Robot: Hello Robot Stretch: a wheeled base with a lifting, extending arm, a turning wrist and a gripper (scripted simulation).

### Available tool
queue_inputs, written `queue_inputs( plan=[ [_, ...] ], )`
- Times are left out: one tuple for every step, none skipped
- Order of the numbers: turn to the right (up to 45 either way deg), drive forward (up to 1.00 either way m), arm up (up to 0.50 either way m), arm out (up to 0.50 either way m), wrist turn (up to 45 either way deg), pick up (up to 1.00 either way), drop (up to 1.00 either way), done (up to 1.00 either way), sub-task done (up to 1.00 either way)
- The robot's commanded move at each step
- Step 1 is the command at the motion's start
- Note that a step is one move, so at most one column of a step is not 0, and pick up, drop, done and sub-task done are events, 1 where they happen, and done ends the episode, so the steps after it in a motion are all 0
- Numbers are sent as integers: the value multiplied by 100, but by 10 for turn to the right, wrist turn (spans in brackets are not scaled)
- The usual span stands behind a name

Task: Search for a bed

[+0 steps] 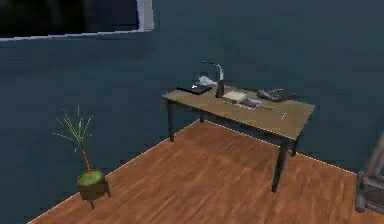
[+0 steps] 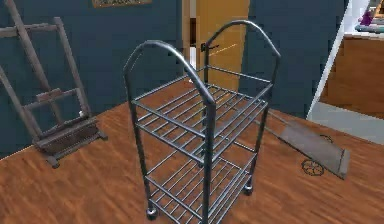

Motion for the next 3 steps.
queue_inputs(
  plan=[
    [360, 0, 0, 0, 0, 0, 0, 0, 0],
    [0, 100, 0, 0, 0, 0, 0, 0, 0],
    [450, 0, 0, 0, 0, 0, 0, 0, 0]
  ],
)
